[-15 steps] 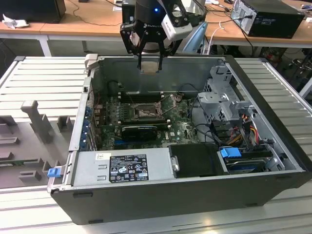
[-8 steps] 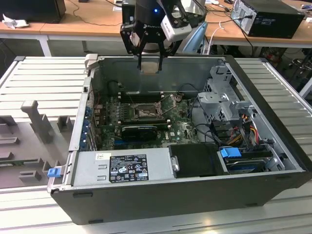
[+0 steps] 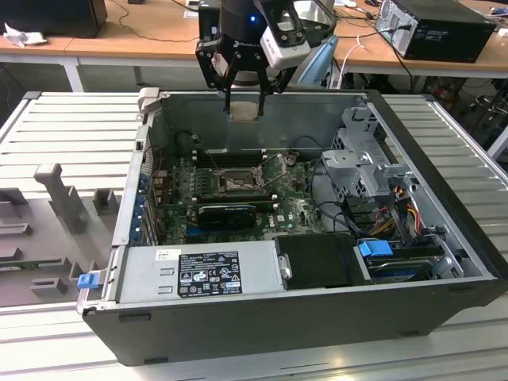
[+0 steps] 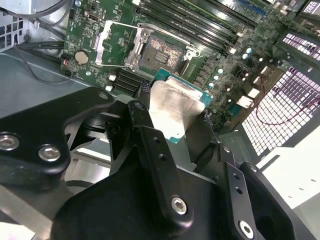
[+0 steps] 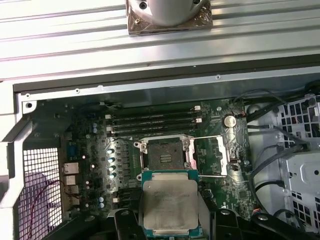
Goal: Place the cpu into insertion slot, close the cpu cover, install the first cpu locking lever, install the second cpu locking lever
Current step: 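Place the cpu into insertion slot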
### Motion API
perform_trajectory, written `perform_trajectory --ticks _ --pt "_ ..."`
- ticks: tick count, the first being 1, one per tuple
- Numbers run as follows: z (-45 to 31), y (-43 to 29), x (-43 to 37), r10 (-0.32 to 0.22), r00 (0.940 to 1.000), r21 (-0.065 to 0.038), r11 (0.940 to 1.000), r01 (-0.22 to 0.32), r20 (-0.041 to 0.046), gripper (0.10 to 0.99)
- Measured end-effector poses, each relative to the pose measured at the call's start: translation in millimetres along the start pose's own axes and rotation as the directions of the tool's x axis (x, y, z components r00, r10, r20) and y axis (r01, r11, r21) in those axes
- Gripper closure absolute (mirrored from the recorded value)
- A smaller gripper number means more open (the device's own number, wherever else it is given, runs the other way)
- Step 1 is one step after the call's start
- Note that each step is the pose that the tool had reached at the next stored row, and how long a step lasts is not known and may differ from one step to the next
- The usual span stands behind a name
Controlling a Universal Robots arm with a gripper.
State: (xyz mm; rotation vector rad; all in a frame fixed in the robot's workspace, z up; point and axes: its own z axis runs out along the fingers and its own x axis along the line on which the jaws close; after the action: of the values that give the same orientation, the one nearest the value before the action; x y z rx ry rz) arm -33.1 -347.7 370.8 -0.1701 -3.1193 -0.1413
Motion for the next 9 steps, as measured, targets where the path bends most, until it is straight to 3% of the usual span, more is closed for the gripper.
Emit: perform_trajectory --ticks 9 --pt "0.0 0.0 0.0 0.031 0.9995 -0.001 0.9995 -0.031 0.0028 0.557"
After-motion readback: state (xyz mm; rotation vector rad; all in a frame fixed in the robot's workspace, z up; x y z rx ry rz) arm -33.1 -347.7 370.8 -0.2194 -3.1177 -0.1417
